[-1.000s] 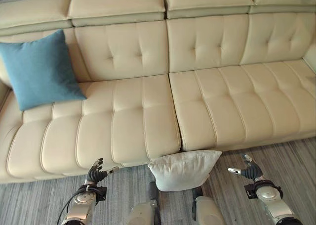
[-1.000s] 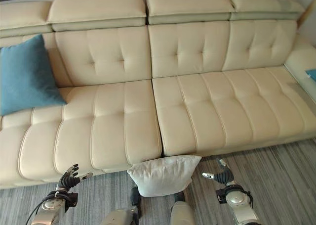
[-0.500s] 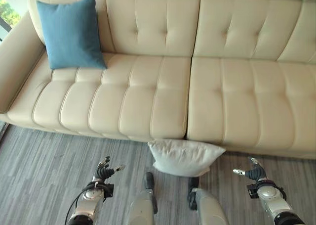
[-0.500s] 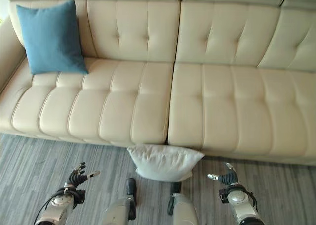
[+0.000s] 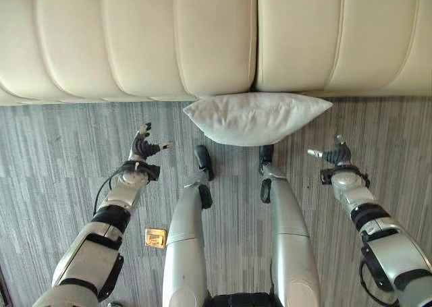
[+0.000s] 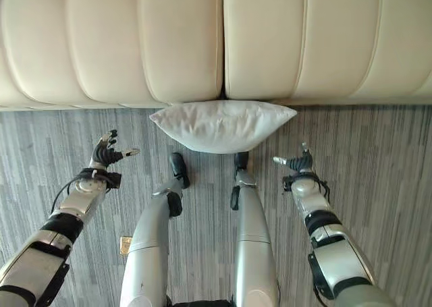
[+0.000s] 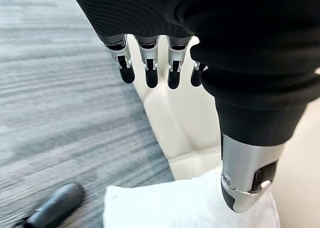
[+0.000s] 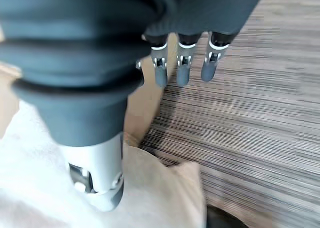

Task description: Pick up all the scattered cushions and arrange them neatly on the sofa.

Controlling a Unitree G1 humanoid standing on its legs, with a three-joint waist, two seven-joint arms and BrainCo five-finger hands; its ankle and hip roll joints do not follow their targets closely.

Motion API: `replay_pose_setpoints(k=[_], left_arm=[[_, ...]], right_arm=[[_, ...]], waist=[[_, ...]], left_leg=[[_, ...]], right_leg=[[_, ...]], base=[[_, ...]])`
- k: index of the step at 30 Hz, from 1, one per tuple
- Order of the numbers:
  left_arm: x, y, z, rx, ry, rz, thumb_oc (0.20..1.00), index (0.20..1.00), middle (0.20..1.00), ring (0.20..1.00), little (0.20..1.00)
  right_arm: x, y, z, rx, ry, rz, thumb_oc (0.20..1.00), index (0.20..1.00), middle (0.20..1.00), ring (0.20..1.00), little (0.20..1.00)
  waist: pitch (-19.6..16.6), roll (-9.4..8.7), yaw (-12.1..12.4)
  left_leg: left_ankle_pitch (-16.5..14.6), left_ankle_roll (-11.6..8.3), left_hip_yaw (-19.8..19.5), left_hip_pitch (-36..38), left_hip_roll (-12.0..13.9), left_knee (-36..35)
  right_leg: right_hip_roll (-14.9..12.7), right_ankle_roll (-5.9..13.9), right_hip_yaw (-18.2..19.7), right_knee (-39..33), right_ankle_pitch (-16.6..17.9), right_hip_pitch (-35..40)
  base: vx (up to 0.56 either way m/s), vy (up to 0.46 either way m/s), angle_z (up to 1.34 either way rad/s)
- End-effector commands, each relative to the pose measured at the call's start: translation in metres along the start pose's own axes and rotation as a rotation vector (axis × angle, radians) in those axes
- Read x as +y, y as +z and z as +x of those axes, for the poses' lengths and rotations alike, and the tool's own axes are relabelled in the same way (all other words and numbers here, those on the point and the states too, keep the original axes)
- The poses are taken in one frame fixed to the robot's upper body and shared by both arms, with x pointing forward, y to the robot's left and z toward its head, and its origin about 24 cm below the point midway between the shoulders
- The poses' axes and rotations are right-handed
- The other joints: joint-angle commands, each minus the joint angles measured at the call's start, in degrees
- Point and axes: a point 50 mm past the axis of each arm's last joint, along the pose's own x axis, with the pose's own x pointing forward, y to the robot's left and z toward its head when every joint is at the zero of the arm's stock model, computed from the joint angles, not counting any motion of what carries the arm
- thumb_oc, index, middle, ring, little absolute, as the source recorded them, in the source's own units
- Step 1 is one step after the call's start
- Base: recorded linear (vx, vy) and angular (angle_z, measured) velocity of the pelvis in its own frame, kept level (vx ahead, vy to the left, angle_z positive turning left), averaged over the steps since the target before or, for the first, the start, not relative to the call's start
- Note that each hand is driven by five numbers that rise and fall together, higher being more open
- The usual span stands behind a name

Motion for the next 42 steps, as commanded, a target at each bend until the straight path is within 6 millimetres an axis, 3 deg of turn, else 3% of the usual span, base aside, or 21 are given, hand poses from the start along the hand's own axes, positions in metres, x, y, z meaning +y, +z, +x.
replay_pose_setpoints(k=[1, 2, 4, 5, 6, 7, 8, 9, 10, 11, 12, 13, 16, 20, 27, 31, 35, 36, 37, 38, 42], left_arm=[[-0.013, -0.001, -0.003, 0.000, 0.035, -0.077, 1.000, 1.000, 1.000, 1.000, 1.000], [-0.013, 0.000, -0.003, -0.001, 0.036, -0.078, 1.000, 1.000, 1.000, 1.000, 1.000], [-0.033, 0.020, 0.005, -0.030, 0.007, -0.086, 1.000, 1.000, 1.000, 1.000, 1.000], [-0.033, 0.020, 0.006, -0.031, 0.008, -0.087, 1.000, 1.000, 1.000, 1.000, 1.000], [-0.047, 0.034, 0.011, -0.036, -0.012, -0.093, 1.000, 1.000, 1.000, 1.000, 1.000], [-0.047, 0.034, 0.011, -0.037, -0.011, -0.094, 1.000, 1.000, 1.000, 1.000, 1.000], [-0.056, 0.043, 0.014, -0.044, -0.028, -0.087, 1.000, 1.000, 1.000, 1.000, 1.000], [-0.073, 0.064, 0.017, -0.081, -0.060, -0.085, 1.000, 1.000, 1.000, 1.000, 1.000], [-0.073, 0.065, 0.017, -0.082, -0.060, -0.085, 1.000, 1.000, 1.000, 1.000, 1.000], [-0.081, 0.075, 0.017, -0.109, -0.077, -0.092, 1.000, 1.000, 1.000, 1.000, 1.000], [-0.089, 0.090, 0.016, -0.157, -0.092, -0.105, 0.815, 0.815, 0.815, 0.815, 0.815], [-0.092, 0.101, 0.015, -0.196, -0.093, -0.126, 0.200, 0.200, 0.200, 0.200, 0.200], [-0.098, 0.135, 0.009, -0.319, -0.085, -0.219, 0.200, 0.200, 0.200, 0.200, 0.200], [-0.090, 0.152, 0.006, -0.401, -0.051, -0.267, 0.200, 0.200, 0.200, 0.200, 0.200], [-0.069, 0.165, -0.003, -0.503, 0.023, -0.394, 0.200, 0.200, 0.200, 0.200, 0.200], [-0.073, 0.159, -0.021, -0.531, -0.014, -0.497, 0.200, 0.200, 0.200, 0.200, 0.200], [-0.083, 0.137, -0.040, -0.491, -0.074, -0.579, 0.200, 0.200, 0.200, 0.200, 0.200], [-0.087, 0.124, -0.051, -0.469, -0.101, -0.605, 0.200, 0.200, 0.200, 0.200, 0.200], [-0.087, 0.123, -0.051, -0.467, -0.101, -0.604, 0.200, 0.200, 0.200, 0.200, 0.200], [-0.088, 0.119, -0.056, -0.459, -0.108, -0.625, 0.200, 0.200, 0.200, 0.200, 0.200], [-0.078, 0.099, -0.075, -0.469, -0.123, -0.619, 0.200, 0.200, 0.200, 0.200, 0.200]], right_arm=[[-0.010, 0.024, 0.005, -0.104, -0.070, 0.025, 1.000, 1.000, 1.000, 1.000, 1.000], [-0.010, 0.025, 0.005, -0.105, -0.071, 0.026, 1.000, 1.000, 1.000, 1.000, 1.000], [0.006, 0.076, 0.007, -0.238, -0.058, 0.080, 1.000, 1.000, 1.000, 1.000, 1.000], [0.006, 0.077, 0.007, -0.239, -0.059, 0.080, 1.000, 1.000, 1.000, 1.000, 1.000], [0.023, 0.103, 0.005, -0.287, -0.036, 0.112, 1.000, 1.000, 1.000, 1.000, 1.000], [0.023, 0.104, 0.005, -0.288, -0.037, 0.113, 1.000, 1.000, 1.000, 1.000, 1.000], [0.036, 0.112, 0.002, -0.292, -0.005, 0.131, 1.000, 1.000, 1.000, 1.000, 1.000], [0.057, 0.122, -0.004, -0.291, 0.047, 0.145, 1.000, 1.000, 1.000, 1.000, 1.000], [0.057, 0.123, -0.004, -0.292, 0.047, 0.146, 0.871, 0.871, 0.871, 0.871, 0.871], [0.068, 0.125, -0.008, -0.288, 0.080, 0.157, 0.498, 0.498, 0.498, 0.498, 0.498], [0.079, 0.129, -0.014, -0.298, 0.117, 0.176, 0.200, 0.200, 0.200, 0.200, 0.200], [0.085, 0.134, -0.018, -0.309, 0.138, 0.222, 0.200, 0.200, 0.200, 0.200, 0.200], [0.102, 0.148, -0.035, -0.346, 0.215, 0.422, 0.200, 0.200, 0.200, 0.200, 0.200], [0.113, 0.154, -0.052, -0.395, 0.292, 0.570, 0.200, 0.200, 0.200, 0.200, 0.200], [0.110, 0.158, -0.074, -0.470, 0.381, 0.792, 0.200, 0.200, 0.200, 0.200, 0.200], [0.114, 0.138, -0.093, -0.436, 0.472, 0.915, 0.200, 0.200, 0.200, 0.200, 0.200], [0.121, 0.112, -0.115, -0.371, 0.572, 0.980, 0.200, 0.200, 0.200, 0.200, 0.200], [0.122, 0.098, -0.125, -0.344, 0.604, 0.984, 0.200, 0.200, 0.200, 0.200, 0.200], [0.122, 0.097, -0.125, -0.342, 0.605, 0.984, 0.200, 0.200, 0.200, 0.200, 0.200], [0.122, 0.091, -0.130, -0.331, 0.623, 1.002, 0.200, 0.200, 0.200, 0.200, 0.200], [0.113, 0.067, -0.145, -0.298, 0.672, 1.007, 0.200, 0.200, 0.200, 0.200, 0.200]], waist=[[-5.08, 1.15, 0.48], [-5.18, 1.20, 0.47], [-4.82, 1.14, 0.58], [-4.87, 1.18, 0.56], [-4.41, 1.10, 0.62], [-4.43, 1.16, 0.60], [-4.41, 1.11, 0.71], [-4.33, 1.08, 0.74], [-4.37, 1.11, 0.73], [-4.48, 1.18, 0.71], [-4.65, 1.23, 0.79], [-4.97, 1.36, 0.82], [-6.00, 1.35, 0.79], [-8.12, 1.09, 0.65], [-11.66, 0.75, 0.27], [-12.81, 0.20, 0.17], [-12.87, -0.37, 0.45], [-12.66, -0.65, 0.49], [-12.41, -0.66, 0.48], [-12.50, -1.05, 0.46], [-14.00, -1.74, 0.83]], left_leg=[[-8.60, -1.74, -5.86, -4.82, 0.78, 9.07], [-8.71, -1.74, -5.91, -5.14, 0.81, 9.31], [-9.64, -1.37, -6.95, -10.06, 0.79, 12.93], [-9.69, -1.37, -7.00, -10.29, 0.80, 13.08], [-9.90, -1.16, -7.76, -13.22, 0.45, 15.40], [-9.94, -1.17, -7.82, -13.43, 0.45, 15.54], [-10.04, -1.12, -8.02, -14.49, 0.40, 16.13], [-10.12, -1.00, -8.50, -16.42, 0.02, 17.14], [-10.13, -1.00, -8.53, -16.56, 0.01, 17.20], [-10.10, -0.93, -8.83, -17.26, -0.24, 17.35], [-9.98, -0.93, -8.91, -17.74, -0.41, 17.20], [-9.86, -0.96, -9.10, -17.99, -0.59, 16.98], [-9.47, -1.17, -9.27, -17.67, -0.86, 15.72], [-9.00, -1.41, -9.46, -16.32, -0.95, 13.58], [-7.97, -2.40, -9.81, -11.67, -0.57, 7.80], [-6.71, -3.22, -9.52, -2.37, -0.63, 0.87], [-5.82, -3.90, -9.18, 9.08, -0.81, -5.57], [-5.52, -4.01, -8.94, 14.88, -0.92, -8.45], [-5.41, -4.02, -8.91, 15.47, -0.92, -8.77], [-3.32, -3.91, -8.58, 17.48, -1.19, -10.76], [-2.48, -4.31, -7.93, 29.92, -0.98, -17.45]], right_leg=[[-0.14, 3.17, 2.27, 4.74, -6.61, -4.71], [-0.13, 3.16, 2.26, 4.94, -6.70, -5.00], [0.22, 2.67, 2.34, 8.31, -7.68, -9.57], [0.22, 2.66, 2.32, 8.44, -7.73, -9.77], [0.49, 2.31, 2.23, 10.55, -8.02, -12.40], [0.49, 2.30, 2.19, 10.66, -8.07, -12.57], [0.57, 2.15, 2.05, 11.07, -8.28, -13.53], [0.70, 1.99, 1.78, 12.15, -8.37, -15.29], [0.69, 1.99, 1.76, 12.21, -8.39, -15.41], [0.74, 1.86, 1.64, 12.54, -8.51, -16.13], [0.76, 1.78, 1.37, 12.71, -8.64, -16.57], [0.74, 1.74, 1.17, 12.77, -8.67, -16.84], [1.00, 1.81, 0.65, 12.32, -8.65, -16.80], [1.39, 1.94, 0.53, 10.84, -8.36, -15.80], [1.08, 2.70, 0.25, 6.30, -7.36, -11.26], [0.25, 3.37, -0.49, 0.68, -6.32, -2.55], [-0.49, 4.01, -1.78, -5.20, -5.22, 8.24], [-0.82, 4.14, -2.40, -8.35, -4.75, 14.08], [-0.81, 4.14, -2.42, -8.60, -4.68, 14.64], [-1.25, 3.86, -3.08, -10.71, -2.81, 16.83], [-1.62, 4.58, -3.95, -16.76, -2.11, 29.28]], base=[[0.00, -0.034, -0.02], [0.01, -0.051, -0.02], [0.01, -0.065, -0.06], [0.02, -0.072, -0.01], [0.01, -0.028, 0.06], [0.01, -0.050, 0.09], [0.02, -0.074, 0.10], [0.02, -0.074, 0.08], [0.03, -0.074, 0.03], [0.02, -0.044, -0.01], [0.02, -0.060, -0.02], [0.02, -0.045, 0.02], [0.02, -0.008, 0.11], [0.01, 0.033, 0.01], [0.00, 0.034, -0.05], [-0.01, 0.021, 0.04], [0.07, 0.009, 0.02], [0.11, 0.009, 0.11], [0.05, 0.001, 0.16], [0.03, -0.006, 0.08], [0.21, 0.021, 0.07]])
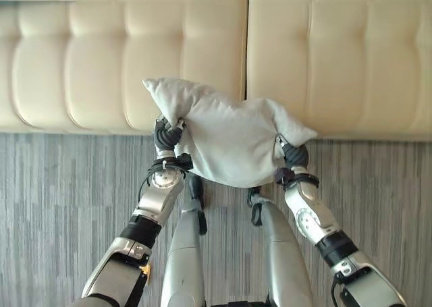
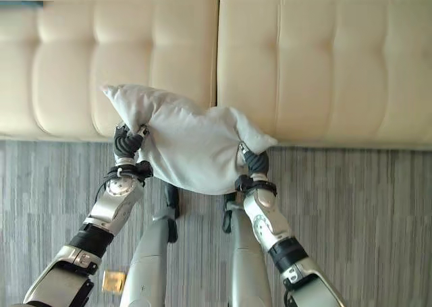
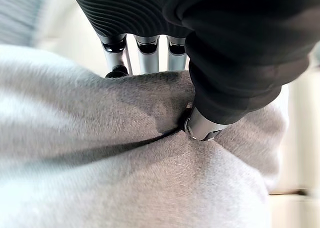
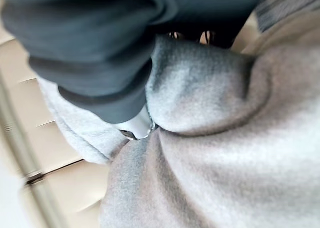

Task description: Pick up all the scattered cushions and arrange them neatly on the sofa.

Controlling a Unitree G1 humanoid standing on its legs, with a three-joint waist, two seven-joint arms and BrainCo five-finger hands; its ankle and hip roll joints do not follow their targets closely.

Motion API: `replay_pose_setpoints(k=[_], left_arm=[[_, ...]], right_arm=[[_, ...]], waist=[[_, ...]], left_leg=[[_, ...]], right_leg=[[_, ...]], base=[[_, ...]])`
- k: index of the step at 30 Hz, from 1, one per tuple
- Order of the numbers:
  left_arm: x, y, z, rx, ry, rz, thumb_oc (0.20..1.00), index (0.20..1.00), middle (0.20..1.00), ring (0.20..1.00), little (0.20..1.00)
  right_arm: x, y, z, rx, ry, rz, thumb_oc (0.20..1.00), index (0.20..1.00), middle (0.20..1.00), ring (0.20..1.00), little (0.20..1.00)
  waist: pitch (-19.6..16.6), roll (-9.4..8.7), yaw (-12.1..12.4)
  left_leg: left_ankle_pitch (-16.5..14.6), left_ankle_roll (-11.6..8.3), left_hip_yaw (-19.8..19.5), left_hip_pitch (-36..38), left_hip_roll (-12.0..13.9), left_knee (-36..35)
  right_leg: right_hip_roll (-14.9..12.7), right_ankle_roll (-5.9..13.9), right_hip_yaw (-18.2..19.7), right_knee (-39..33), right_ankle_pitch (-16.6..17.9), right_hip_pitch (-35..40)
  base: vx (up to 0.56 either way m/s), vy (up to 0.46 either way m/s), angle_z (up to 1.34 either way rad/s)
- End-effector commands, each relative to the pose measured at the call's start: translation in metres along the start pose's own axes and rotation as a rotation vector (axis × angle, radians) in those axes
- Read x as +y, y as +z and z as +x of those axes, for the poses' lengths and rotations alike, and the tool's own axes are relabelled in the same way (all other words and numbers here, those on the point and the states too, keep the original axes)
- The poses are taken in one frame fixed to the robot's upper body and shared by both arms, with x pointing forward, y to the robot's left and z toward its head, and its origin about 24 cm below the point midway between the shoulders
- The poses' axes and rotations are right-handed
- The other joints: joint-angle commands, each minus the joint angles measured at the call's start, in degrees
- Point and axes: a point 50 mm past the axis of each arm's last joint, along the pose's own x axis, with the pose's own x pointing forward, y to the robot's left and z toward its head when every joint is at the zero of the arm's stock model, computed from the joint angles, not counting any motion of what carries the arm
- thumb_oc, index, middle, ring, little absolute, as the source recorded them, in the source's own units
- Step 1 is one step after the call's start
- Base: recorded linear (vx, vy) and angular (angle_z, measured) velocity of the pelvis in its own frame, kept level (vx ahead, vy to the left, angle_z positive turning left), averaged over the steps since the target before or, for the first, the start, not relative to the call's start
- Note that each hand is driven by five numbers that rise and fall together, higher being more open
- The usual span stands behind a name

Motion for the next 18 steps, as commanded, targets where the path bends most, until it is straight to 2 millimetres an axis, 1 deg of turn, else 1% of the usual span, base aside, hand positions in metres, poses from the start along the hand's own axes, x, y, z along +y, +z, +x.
replay_pose_setpoints(k=[1, 2, 3, 4, 5, 6, 8, 9, 10, 11, 12, 15, 18], left_arm=[[-0.039, 0.034, -0.024, -0.214, -0.247, -0.129, 0.200, 0.200, 0.200, 0.200, 0.200], [-0.039, 0.034, -0.025, -0.214, -0.246, -0.128, 0.200, 0.200, 0.200, 0.200, 0.200], [-0.033, 0.033, -0.028, -0.216, -0.250, -0.121, 0.200, 0.200, 0.200, 0.200, 0.200], [-0.032, 0.033, -0.029, -0.216, -0.250, -0.120, 0.200, 0.200, 0.200, 0.200, 0.200], [-0.022, 0.030, -0.036, -0.207, -0.255, -0.111, 0.200, 0.200, 0.200, 0.200, 0.200], [-0.016, 0.028, -0.041, -0.203, -0.261, -0.095, 0.200, 0.200, 0.200, 0.200, 0.200], [-0.006, 0.025, -0.047, -0.199, -0.263, -0.052, 0.200, 0.200, 0.200, 0.200, 0.200], [-0.001, 0.022, -0.050, -0.188, -0.256, -0.044, 0.200, 0.200, 0.200, 0.200, 0.200], [0.002, 0.022, -0.052, -0.187, -0.258, -0.032, 0.200, 0.200, 0.200, 0.200, 0.200], [0.002, 0.021, -0.052, -0.186, -0.258, -0.032, 0.200, 0.200, 0.200, 0.200, 0.200], [0.009, 0.017, -0.057, -0.165, -0.254, -0.017, 0.200, 0.200, 0.200, 0.200, 0.200], [0.019, 0.010, -0.063, -0.128, -0.247, 0.000, 0.200, 0.200, 0.200, 0.200, 0.200], [0.021, 0.004, -0.066, -0.095, -0.243, 0.001, 0.200, 0.200, 0.200, 0.200, 0.200]], right_arm=[[0.052, 0.010, -0.022, -0.072, 0.345, 0.087, 0.200, 0.200, 0.200, 0.200, 0.200], [0.052, 0.010, -0.022, -0.071, 0.345, 0.087, 0.200, 0.200, 0.200, 0.200, 0.200], [0.048, 0.011, -0.025, -0.071, 0.356, 0.087, 0.200, 0.200, 0.200, 0.200, 0.200], [0.048, 0.011, -0.025, -0.070, 0.356, 0.087, 0.200, 0.200, 0.200, 0.200, 0.200], [0.041, 0.016, -0.031, -0.086, 0.362, 0.055, 0.200, 0.200, 0.200, 0.200, 0.200], [0.034, 0.018, -0.034, -0.087, 0.360, 0.037, 0.200, 0.200, 0.200, 0.200, 0.200], [0.021, 0.024, -0.040, -0.106, 0.343, -0.008, 0.200, 0.200, 0.200, 0.200, 0.200], [0.016, 0.022, -0.042, -0.096, 0.331, -0.017, 0.200, 0.200, 0.200, 0.200, 0.200], [0.012, 0.023, -0.043, -0.100, 0.324, -0.022, 0.200, 0.200, 0.200, 0.200, 0.200], [0.012, 0.023, -0.043, -0.099, 0.323, -0.022, 0.200, 0.200, 0.200, 0.200, 0.200], [0.006, 0.024, -0.046, -0.102, 0.306, -0.045, 0.200, 0.200, 0.200, 0.200, 0.200], [0.001, 0.024, -0.048, -0.103, 0.285, -0.048, 0.200, 0.200, 0.200, 0.200, 0.200], [0.001, 0.029, -0.047, -0.128, 0.286, -0.064, 0.200, 0.200, 0.200, 0.200, 0.200]], waist=[[-7.33, 1.06, 0.30], [-7.25, 1.06, 0.31], [-8.13, 1.00, 0.36], [-8.22, 0.96, 0.29], [-9.76, 0.83, 0.20], [-10.36, 0.82, 0.16], [-11.93, 0.40, 0.04], [-12.63, 0.33, 0.12], [-13.52, 0.39, 0.07], [-13.49, 0.39, 0.10], [-15.31, 0.60, 0.23], [-17.38, 1.02, 0.50], [-18.18, 1.13, 0.64]], left_leg=[[-4.70, -2.19, -0.81, 10.83, 2.14, -3.44], [-4.68, -2.19, -0.79, 11.02, 2.15, -3.53], [-4.53, -2.33, -0.38, 13.45, 2.35, -4.99], [-4.23, -2.31, -0.40, 13.45, 2.27, -5.30], [-4.26, -2.42, 0.23, 17.23, 2.57, -7.23], [-4.55, -2.47, 0.67, 19.06, 2.68, -7.75], [-4.03, -2.59, 1.18, 20.94, 2.23, -8.54], [-4.15, -2.50, 1.34, 21.95, 1.98, -9.02], [-4.15, -2.40, 1.54, 22.88, 1.82, -9.76], [-4.11, -2.40, 1.59, 23.09, 1.82, -9.91], [-4.03, -2.34, 2.41, 25.31, 1.64, -11.85], [-3.91, -1.99, 3.42, 28.59, 1.11, -14.89], [-4.44, -1.37, 3.57, 29.72, 0.24, -15.15]], right_leg=[[-1.94, 4.65, 0.81, -10.31, 0.06, 11.43], [-1.92, 4.65, 0.81, -10.39, 0.08, 11.60], [-1.82, 4.87, 0.77, -11.56, 0.12, 13.84], [-1.87, 4.87, 0.72, -11.84, 0.37, 13.86], [-1.85, 5.32, 0.45, -13.98, 0.45, 17.77], [-1.74, 5.44, 0.50, -14.83, 0.30, 19.72], [-1.32, 5.66, 0.45, -17.35, 1.04, 22.69], [-1.19, 5.84, 0.49, -18.59, 1.26, 23.82], [-1.07, 6.03, 0.55, -19.62, 1.68, 24.86], [-1.05, 6.04, 0.56, -19.79, 1.75, 25.06], [-1.04, 6.59, 0.35, -21.62, 2.60, 26.90], [-1.34, 7.39, 0.14, -23.82, 3.31, 29.64], [-1.81, 7.82, 0.62, -24.43, 3.75, 30.76]], base=[[0.24, 0.040, 0.04], [0.24, 0.037, -0.03], [0.08, 0.014, -0.07], [0.22, 0.048, -0.03], [0.22, 0.057, -0.02], [0.28, 0.080, -0.02], [0.19, 0.045, -0.04], [0.18, 0.036, -0.03], [0.12, 0.035, -0.03], [0.19, 0.057, -0.04], [0.20, 0.066, -0.05], [0.19, 0.099, -0.12], [0.11, 0.126, -0.05]])
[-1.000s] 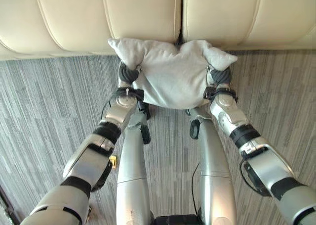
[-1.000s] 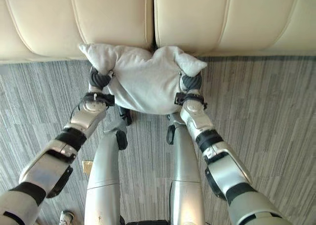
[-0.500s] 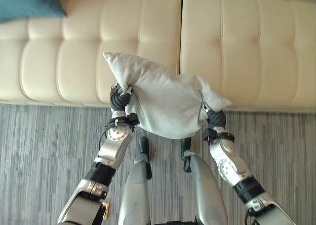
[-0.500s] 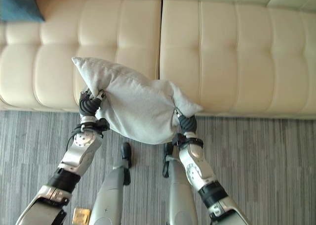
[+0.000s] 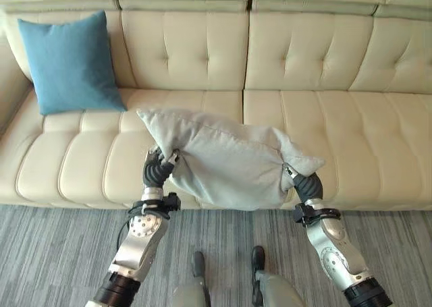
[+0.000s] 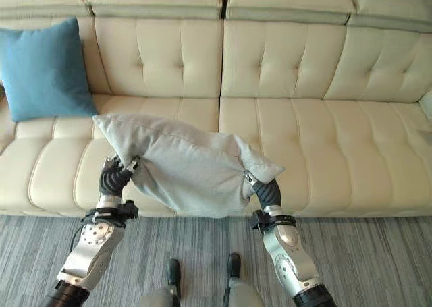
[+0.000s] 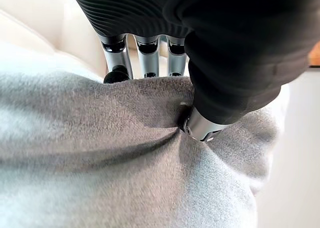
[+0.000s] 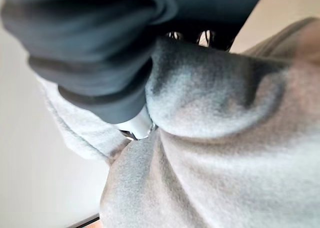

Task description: Pick up all the scattered cushions and arrange them neatly on the sofa.

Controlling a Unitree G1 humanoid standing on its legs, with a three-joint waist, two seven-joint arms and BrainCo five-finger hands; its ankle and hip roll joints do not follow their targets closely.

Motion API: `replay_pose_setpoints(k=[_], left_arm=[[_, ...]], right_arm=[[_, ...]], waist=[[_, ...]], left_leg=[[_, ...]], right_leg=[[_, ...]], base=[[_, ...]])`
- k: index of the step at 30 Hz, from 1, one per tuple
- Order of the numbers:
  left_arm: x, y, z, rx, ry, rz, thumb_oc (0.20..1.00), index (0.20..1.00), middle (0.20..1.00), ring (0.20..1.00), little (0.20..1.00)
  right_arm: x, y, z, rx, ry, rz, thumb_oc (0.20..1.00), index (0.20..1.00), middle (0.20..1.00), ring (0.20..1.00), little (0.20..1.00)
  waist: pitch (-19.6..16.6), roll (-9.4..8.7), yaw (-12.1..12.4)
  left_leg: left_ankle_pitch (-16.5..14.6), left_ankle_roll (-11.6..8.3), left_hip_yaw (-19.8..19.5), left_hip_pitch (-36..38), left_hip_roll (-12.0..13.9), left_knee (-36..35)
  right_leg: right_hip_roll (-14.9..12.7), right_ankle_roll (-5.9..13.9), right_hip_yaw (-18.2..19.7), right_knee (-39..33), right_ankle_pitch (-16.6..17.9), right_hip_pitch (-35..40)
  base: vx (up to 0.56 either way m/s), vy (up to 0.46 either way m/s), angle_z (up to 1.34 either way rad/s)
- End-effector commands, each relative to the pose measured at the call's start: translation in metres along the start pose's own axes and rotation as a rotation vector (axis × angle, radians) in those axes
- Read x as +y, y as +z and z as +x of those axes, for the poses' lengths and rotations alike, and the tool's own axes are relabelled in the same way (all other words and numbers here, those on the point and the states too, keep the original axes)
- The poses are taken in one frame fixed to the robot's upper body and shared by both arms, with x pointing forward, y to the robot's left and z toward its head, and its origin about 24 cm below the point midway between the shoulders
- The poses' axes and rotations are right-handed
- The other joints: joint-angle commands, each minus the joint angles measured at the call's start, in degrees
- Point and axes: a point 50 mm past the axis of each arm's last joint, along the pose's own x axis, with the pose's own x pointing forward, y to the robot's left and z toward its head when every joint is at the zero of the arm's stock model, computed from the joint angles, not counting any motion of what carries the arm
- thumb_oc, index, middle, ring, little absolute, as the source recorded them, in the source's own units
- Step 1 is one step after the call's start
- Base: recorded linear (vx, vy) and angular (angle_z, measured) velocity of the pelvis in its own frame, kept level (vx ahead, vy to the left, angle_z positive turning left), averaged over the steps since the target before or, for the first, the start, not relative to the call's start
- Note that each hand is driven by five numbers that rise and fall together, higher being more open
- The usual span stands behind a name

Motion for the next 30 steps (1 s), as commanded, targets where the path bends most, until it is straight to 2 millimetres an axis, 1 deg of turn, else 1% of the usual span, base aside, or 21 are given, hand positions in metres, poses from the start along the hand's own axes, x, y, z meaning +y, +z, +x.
replay_pose_setpoints(k=[1, 6, 7, 8, 10, 13, 14, 16, 17, 18, 19, 20, 21, 23, 24, 25, 26, 27, 28, 29, 30], left_arm=[[-0.019, 0.031, 0.007, -0.181, -0.123, -0.010, 0.200, 0.200, 0.200, 0.200, 0.200], [-0.017, 0.029, 0.005, -0.164, -0.134, 0.007, 0.200, 0.200, 0.200, 0.200, 0.200], [-0.014, 0.029, 0.005, -0.160, -0.135, 0.019, 0.200, 0.200, 0.200, 0.200, 0.200], [-0.014, 0.029, 0.005, -0.160, -0.135, 0.019, 0.200, 0.200, 0.200, 0.200, 0.200], [-0.012, 0.026, 0.003, -0.147, -0.138, 0.027, 0.200, 0.200, 0.200, 0.200, 0.200], [-0.009, 0.024, 0.003, -0.134, -0.136, 0.047, 0.200, 0.200, 0.200, 0.200, 0.200], [-0.010, 0.022, 0.002, -0.123, -0.138, 0.047, 0.200, 0.200, 0.200, 0.200, 0.200], [-0.008, 0.024, 0.002, -0.128, -0.134, 0.041, 0.200, 0.200, 0.200, 0.200, 0.200], [-0.008, 0.024, 0.002, -0.130, -0.130, 0.036, 0.200, 0.200, 0.200, 0.200, 0.200], [-0.008, 0.024, 0.002, -0.130, -0.130, 0.036, 0.200, 0.200, 0.200, 0.200, 0.200], [-0.009, 0.024, 0.002, -0.128, -0.129, 0.035, 0.200, 0.200, 0.200, 0.200, 0.200], [-0.011, 0.023, 0.002, -0.131, -0.128, 0.029, 0.200, 0.200, 0.200, 0.200, 0.200], [-0.012, 0.023, 0.002, -0.131, -0.128, 0.028, 0.200, 0.200, 0.200, 0.200, 0.200], [-0.014, 0.023, 0.003, -0.138, -0.135, 0.027, 0.200, 0.200, 0.200, 0.200, 0.200], [-0.014, 0.023, 0.003, -0.138, -0.135, 0.027, 0.200, 0.200, 0.200, 0.200, 0.200], [-0.016, 0.022, 0.001, -0.134, -0.151, 0.015, 0.200, 0.200, 0.200, 0.200, 0.200], [-0.017, 0.020, -0.001, -0.128, -0.146, 0.004, 0.200, 0.200, 0.200, 0.200, 0.200], [-0.018, 0.020, -0.002, -0.126, -0.153, 0.001, 0.200, 0.200, 0.200, 0.200, 0.200], [-0.018, 0.020, -0.002, -0.126, -0.153, 0.001, 0.200, 0.200, 0.200, 0.200, 0.200], [-0.019, 0.020, -0.002, -0.125, -0.154, -0.021, 0.200, 0.200, 0.200, 0.200, 0.200], [-0.019, 0.020, -0.002, -0.121, -0.157, -0.038, 0.200, 0.200, 0.200, 0.200, 0.200]], right_arm=[[0.035, 0.039, 0.008, -0.217, 0.175, 0.040, 0.200, 0.200, 0.200, 0.200, 0.200], [0.040, 0.040, 0.007, -0.219, 0.208, 0.033, 0.200, 0.200, 0.200, 0.200, 0.200], [0.041, 0.037, 0.005, -0.206, 0.212, 0.032, 0.200, 0.200, 0.200, 0.200, 0.200], [0.041, 0.037, 0.005, -0.205, 0.212, 0.032, 0.200, 0.200, 0.200, 0.200, 0.200], [0.041, 0.034, 0.002, -0.190, 0.223, 0.043, 0.200, 0.200, 0.200, 0.200, 0.200], [0.044, 0.034, 0.001, -0.191, 0.243, 0.051, 0.200, 0.200, 0.200, 0.200, 0.200], [0.045, 0.034, 0.001, -0.190, 0.252, 0.058, 0.200, 0.200, 0.200, 0.200, 0.200], [0.046, 0.035, 0.002, -0.188, 0.261, 0.048, 0.200, 0.200, 0.200, 0.200, 0.200], [0.046, 0.036, 0.002, -0.192, 0.267, 0.045, 0.200, 0.200, 0.200, 0.200, 0.200], [0.046, 0.036, 0.002, -0.192, 0.267, 0.045, 0.200, 0.200, 0.200, 0.200, 0.200], [0.047, 0.036, 0.002, -0.194, 0.271, 0.043, 0.200, 0.200, 0.200, 0.200, 0.200], [0.044, 0.038, 0.001, -0.195, 0.271, 0.030, 0.200, 0.200, 0.200, 0.200, 0.200], [0.044, 0.038, 0.000, -0.194, 0.271, 0.029, 0.200, 0.200, 0.200, 0.200, 0.200], [0.042, 0.040, -0.001, -0.204, 0.266, 0.021, 0.200, 0.200, 0.200, 0.200, 0.200], [0.042, 0.040, -0.001, -0.204, 0.266, 0.021, 0.200, 0.200, 0.200, 0.200, 0.200], [0.037, 0.040, -0.006, -0.201, 0.263, 0.026, 0.200, 0.200, 0.200, 0.200, 0.200], [0.037, 0.040, -0.007, -0.202, 0.276, 0.020, 0.200, 0.200, 0.200, 0.200, 0.200], [0.034, 0.042, -0.008, -0.207, 0.276, 0.010, 0.200, 0.200, 0.200, 0.200, 0.200], [0.035, 0.041, -0.008, -0.207, 0.276, 0.010, 0.200, 0.200, 0.200, 0.200, 0.200], [0.029, 0.045, -0.006, -0.215, 0.256, -0.011, 0.200, 0.200, 0.200, 0.200, 0.200], [0.023, 0.047, -0.006, -0.222, 0.243, -0.034, 0.200, 0.200, 0.200, 0.200, 0.200]], waist=[[-4.18, 0.08, 0.16], [-3.29, -1.19, 0.50], [-2.83, -1.62, 0.69], [-2.91, -1.65, 0.72], [-1.97, -1.75, 0.71], [-0.37, -0.95, 0.42], [0.24, -0.64, -0.01], [0.72, -0.16, -0.39], [0.83, -0.04, -0.57], [0.87, -0.01, -0.60], [1.01, 0.05, -0.86], [1.31, 0.28, -2.15], [1.43, 0.57, -2.24], [1.33, 0.64, -3.01], [1.37, 0.68, -3.04], [0.35, 0.36, -3.67], [-0.22, 0.71, -3.87], [-0.52, 1.13, -4.10], [-0.59, 1.09, -4.16], [-0.82, 1.25, -4.18], [-1.43, 1.09, -4.23]], left_leg=[[-8.00, -1.48, 0.29, 1.69, 1.37, 5.12], [-10.72, 0.41, 0.86, -0.64, -0.19, 8.99], [-11.82, 1.48, 1.06, -1.84, -0.93, 10.57], [-11.90, 1.52, 1.09, -1.97, -0.95, 10.72], [-13.25, 2.91, 1.11, -1.72, -1.89, 11.45], [-14.37, 4.37, 0.87, -1.44, -2.52, 12.17], [-14.88, 4.52, 0.87, -0.13, -2.53, 11.70], [-15.59, 4.25, 0.88, 2.37, -2.87, 10.67], [-15.91, 4.01, 0.93, 3.68, -2.95, 10.09], [-15.91, 4.01, 0.90, 3.73, -2.93, 10.08], [-16.34, 3.76, 0.64, 5.25, -3.11, 9.51], [-17.85, 2.64, -0.60, 9.74, -3.48, 8.20], [-17.97, 2.58, -0.72, 9.96, -3.19, 8.16], [-18.88, 1.53, -1.78, 12.66, -2.87, 7.76], [-18.90, 1.52, -1.81, 12.70, -2.82, 7.75], [-19.12, -0.16, -2.67, 14.77, -1.65, 8.12], [-17.28, -1.46, -2.32, 14.72, -0.39, 9.27], [-13.69, -3.04, -2.59, 13.50, 1.06, 12.13], [-13.65, -3.03, -2.65, 13.40, 1.00, 12.12], [-6.84, -4.76, -2.31, 10.04, 4.04, 18.42], [-3.16, -4.64, -3.04, 6.33, 5.23, 23.18]], right_leg=[[-3.41, 5.49, 1.31, 1.76, -3.58, 0.90], [-5.10, 6.98, 3.11, 2.89, -1.11, -0.45], [-5.83, 7.64, 3.67, 4.10, -0.54, -1.37], [-5.86, 7.66, 3.72, 4.19, -0.58, -1.50], [-6.38, 8.12, 4.68, 8.32, 0.36, -2.61], [-5.72, 7.82, 6.15, 16.62, 0.14, -7.39], [-4.62, 6.77, 5.85, 17.70, -0.99, -9.71], [-3.76, 6.43, 3.70, 15.63, -2.39, -11.57], [-3.57, 6.26, 2.11, 13.64, -2.12, -12.69], [-3.55, 6.25, 2.06, 13.60, -2.11, -12.62], [-3.17, 6.25, 0.56, 11.22, -1.78, -13.86], [-2.48, 7.07, -1.91, 4.69, -0.41, -16.84], [-2.26, 7.05, -2.17, 4.45, -0.40, -16.45], [-2.09, 7.58, -3.17, 2.35, 0.83, -17.98], [-2.06, 7.57, -3.23, 2.31, 0.83, -17.90], [-2.25, 6.99, -2.54, 2.44, 1.58, -16.51], [-1.81, 6.23, -2.40, 3.15, 1.83, -15.88], [-1.10, 5.33, -2.58, 4.43, 1.76, -15.60], [-1.17, 5.34, -2.60, 4.43, 1.77, -15.67], [-0.60, 3.64, -3.40, 6.30, 0.13, -14.97], [0.23, 1.75, -3.89, 6.50, -1.70, -14.33]], base=[[0.08, 0.160, -0.02], [0.02, 0.151, -0.04], [0.00, 0.156, -0.20], [0.03, 0.180, -0.26], [0.05, 0.174, -0.14], [0.06, 0.185, -0.11], [0.18, 0.121, -0.18], [0.23, 0.035, -0.18], [0.16, -0.012, -0.03], [0.20, -0.042, 0.09], [0.45, -0.112, 0.17], [0.46, -0.112, 0.16], [0.47, -0.133, 0.32], [0.27, -0.124, 0.86], [0.41, -0.260, 0.84], [0.39, -0.289, 0.42], [0.49, -0.441, 0.25], [0.22, -0.258, 0.31], [0.25, -0.363, 0.41], [0.23, -0.373, 0.39], [0.33, -0.436, 0.41]])
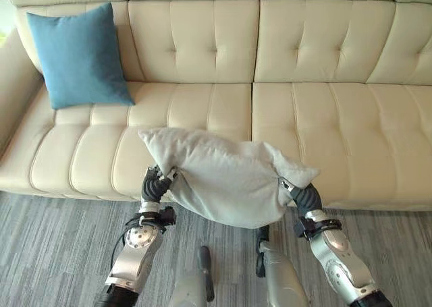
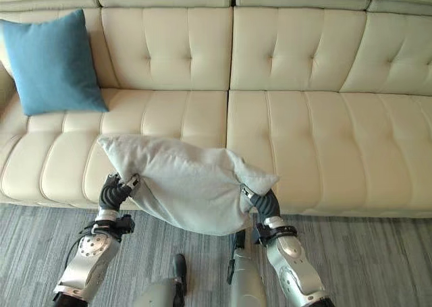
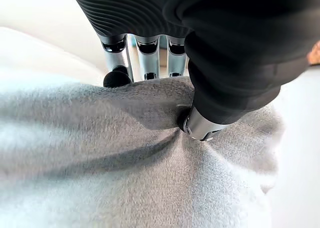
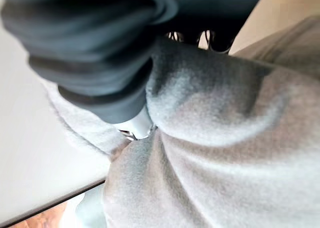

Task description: Pick up all the scattered cushions and arrange them neatly on the sofa.

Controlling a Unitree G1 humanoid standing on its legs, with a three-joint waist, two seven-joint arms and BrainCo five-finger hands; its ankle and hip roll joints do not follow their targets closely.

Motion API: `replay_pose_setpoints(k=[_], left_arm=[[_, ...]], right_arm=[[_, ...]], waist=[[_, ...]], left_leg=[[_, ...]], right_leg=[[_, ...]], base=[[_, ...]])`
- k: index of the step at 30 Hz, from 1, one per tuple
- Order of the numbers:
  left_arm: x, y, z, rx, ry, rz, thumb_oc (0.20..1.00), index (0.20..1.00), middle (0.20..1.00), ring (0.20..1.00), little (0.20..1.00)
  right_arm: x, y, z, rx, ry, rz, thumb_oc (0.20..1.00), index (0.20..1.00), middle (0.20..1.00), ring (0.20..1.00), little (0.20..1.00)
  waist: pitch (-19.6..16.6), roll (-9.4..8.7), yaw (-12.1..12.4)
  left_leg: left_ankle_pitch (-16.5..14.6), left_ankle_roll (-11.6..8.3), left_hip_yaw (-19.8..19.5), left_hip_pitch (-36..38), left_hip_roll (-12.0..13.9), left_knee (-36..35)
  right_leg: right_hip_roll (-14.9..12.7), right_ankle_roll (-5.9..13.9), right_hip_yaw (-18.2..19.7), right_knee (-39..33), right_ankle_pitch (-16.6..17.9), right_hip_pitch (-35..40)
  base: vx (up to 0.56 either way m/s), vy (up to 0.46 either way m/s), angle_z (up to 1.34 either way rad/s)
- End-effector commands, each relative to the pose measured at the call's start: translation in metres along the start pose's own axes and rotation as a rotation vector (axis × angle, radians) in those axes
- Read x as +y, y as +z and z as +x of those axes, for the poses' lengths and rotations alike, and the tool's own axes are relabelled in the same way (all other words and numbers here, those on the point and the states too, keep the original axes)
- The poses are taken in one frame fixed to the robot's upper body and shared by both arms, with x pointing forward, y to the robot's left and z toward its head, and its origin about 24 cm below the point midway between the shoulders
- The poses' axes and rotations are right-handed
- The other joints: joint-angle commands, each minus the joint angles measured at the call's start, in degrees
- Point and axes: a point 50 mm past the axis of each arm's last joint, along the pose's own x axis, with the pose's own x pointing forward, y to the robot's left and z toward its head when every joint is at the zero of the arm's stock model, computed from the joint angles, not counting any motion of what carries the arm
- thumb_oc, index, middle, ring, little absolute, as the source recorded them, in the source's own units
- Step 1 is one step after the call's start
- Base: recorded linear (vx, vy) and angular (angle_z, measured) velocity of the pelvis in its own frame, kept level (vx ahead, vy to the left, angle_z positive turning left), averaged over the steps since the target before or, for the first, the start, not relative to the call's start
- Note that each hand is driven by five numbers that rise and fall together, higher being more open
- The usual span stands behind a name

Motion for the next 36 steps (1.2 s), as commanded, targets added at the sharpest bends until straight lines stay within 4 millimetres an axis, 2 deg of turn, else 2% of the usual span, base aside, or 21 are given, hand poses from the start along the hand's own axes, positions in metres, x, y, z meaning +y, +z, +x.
replay_pose_setpoints(k=[1, 3, 6, 9, 10, 11, 13, 16, 22, 25, 30, 32, 36], left_arm=[[-0.018, 0.048, 0.008, -0.249, -0.147, -0.029, 0.200, 0.200, 0.200, 0.200, 0.200], [-0.018, 0.049, 0.009, -0.252, -0.150, -0.030, 0.200, 0.200, 0.200, 0.200, 0.200], [-0.025, 0.051, 0.012, -0.256, -0.170, -0.029, 0.200, 0.200, 0.200, 0.200, 0.200], [-0.028, 0.053, 0.015, -0.263, -0.181, -0.026, 0.200, 0.200, 0.200, 0.200, 0.200], [-0.028, 0.053, 0.015, -0.264, -0.182, -0.025, 0.200, 0.200, 0.200, 0.200, 0.200], [-0.026, 0.052, 0.017, -0.261, -0.177, 0.003, 0.200, 0.200, 0.200, 0.200, 0.200], [-0.025, 0.053, 0.017, -0.263, -0.177, 0.011, 0.200, 0.200, 0.200, 0.200, 0.200], [-0.025, 0.052, 0.015, -0.265, -0.179, 0.017, 0.200, 0.200, 0.200, 0.200, 0.200], [-0.026, 0.059, 0.026, -0.299, -0.163, 0.064, 0.200, 0.200, 0.200, 0.200, 0.200], [-0.035, 0.076, 0.042, -0.376, -0.147, 0.081, 0.200, 0.200, 0.200, 0.200, 0.200], [-0.057, 0.135, 0.077, -0.591, -0.125, 0.139, 0.200, 0.200, 0.200, 0.200, 0.200], [-0.064, 0.158, 0.086, -0.662, -0.123, 0.155, 0.200, 0.200, 0.200, 0.200, 0.200], [-0.078, 0.178, 0.102, -0.690, -0.131, 0.179, 0.200, 0.200, 0.200, 0.200, 0.200]], right_arm=[[0.029, 0.062, 0.010, -0.336, 0.172, 0.035, 0.200, 0.200, 0.200, 0.200, 0.200], [0.027, 0.062, 0.009, -0.331, 0.165, 0.034, 0.200, 0.200, 0.200, 0.200, 0.200], [0.023, 0.065, 0.010, -0.342, 0.145, 0.026, 0.200, 0.200, 0.200, 0.200, 0.200], [0.021, 0.069, 0.011, -0.365, 0.128, 0.028, 0.200, 0.200, 0.200, 0.200, 0.200], [0.021, 0.069, 0.011, -0.366, 0.128, 0.029, 0.200, 0.200, 0.200, 0.200, 0.200], [0.020, 0.068, 0.012, -0.369, 0.103, 0.026, 0.200, 0.200, 0.200, 0.200, 0.200], [0.021, 0.071, 0.012, -0.383, 0.111, 0.029, 0.200, 0.200, 0.200, 0.200, 0.200], [0.028, 0.074, 0.014, -0.403, 0.128, 0.029, 0.200, 0.200, 0.200, 0.200, 0.200], [0.049, 0.085, 0.033, -0.447, 0.173, 0.020, 0.200, 0.200, 0.200, 0.200, 0.200], [0.069, 0.106, 0.050, -0.535, 0.217, 0.022, 0.200, 0.200, 0.200, 0.200, 0.200], [0.108, 0.155, 0.080, -0.686, 0.271, -0.029, 0.200, 0.200, 0.200, 0.200, 0.200], [0.117, 0.176, 0.090, -0.740, 0.272, -0.109, 0.200, 0.200, 0.200, 0.200, 0.200], [0.117, 0.202, 0.108, -0.774, 0.213, -0.226, 0.200, 0.200, 0.200, 0.200, 0.200]], waist=[[-6.02, -0.77, -1.80], [-6.14, -0.39, -1.61], [-5.78, -0.66, -1.46], [-4.29, -2.36, -0.28], [-4.39, -2.50, -0.33], [-3.49, -2.43, 1.15], [-3.26, -2.61, 1.10], [-3.20, -2.19, 1.29], [-3.86, -2.93, 2.49], [-3.89, -3.15, 3.12], [-3.05, -3.05, 3.93], [-2.57, -2.98, 4.24], [-1.87, -2.91, 4.45]], left_leg=[[8.79, -0.94, 0.66, 14.12, 1.67, -1.08], [9.30, -0.60, 1.16, 14.38, 2.19, -2.50], [5.80, 1.10, 1.77, 10.11, 1.70, -6.65], [2.40, 1.38, 1.64, 2.41, 0.04, -9.64], [2.63, 1.44, 1.62, 2.19, -0.13, -9.69], [3.93, 0.60, 0.72, 0.65, -0.60, -14.01], [4.35, 0.48, 0.22, 0.27, -0.64, -13.56], [2.98, 1.32, 0.16, 1.79, -2.01, -13.86], [1.67, 3.05, 2.30, 3.73, -3.85, -14.39], [1.37, 3.46, 3.04, 4.03, -4.42, -14.67], [2.30, 3.28, 2.96, 1.27, -4.90, -14.94], [2.90, 3.05, 2.73, -0.02, -4.90, -15.20], [4.18, 2.70, 1.90, -2.01, -5.05, -15.95]], right_leg=[[0.93, 3.02, 0.56, -3.79, 0.42, -1.52], [1.59, 2.74, 0.77, -3.68, -0.76, -0.80], [1.50, 2.87, 1.68, -4.18, -2.65, 0.59], [0.64, 3.09, 3.47, -5.12, -3.22, 3.10], [0.48, 3.11, 3.46, -5.24, -3.03, 2.94], [1.26, 3.58, 4.75, -5.30, -3.28, 5.22], [1.18, 3.75, 5.05, -5.29, -3.01, 5.37], [1.09, 4.14, 6.76, -5.25, -1.98, 5.88], [-0.27, 5.18, 9.62, -7.06, -0.25, 6.82], [-0.77, 5.49, 10.03, -7.58, 0.23, 6.64], [-1.65, 5.85, 10.04, -7.88, 1.69, 3.49], [-1.83, 5.97, 9.81, -8.04, 2.04, 2.14], [-1.99, 6.12, 9.46, -8.27, 2.57, 0.27]], base=[[0.19, -0.228, 0.23], [0.15, -0.081, -0.10], [0.13, -0.048, -0.20], [0.06, -0.005, 0.09], [0.12, 0.084, -0.10], [0.10, 0.084, -0.21], [0.09, 0.080, -0.34], [0.07, 0.154, -0.51], [0.05, 0.123, -0.25], [0.02, 0.043, -0.01], [-0.03, 0.006, -0.04], [0.00, -0.048, 0.01], [0.03, -0.065, 0.11]])
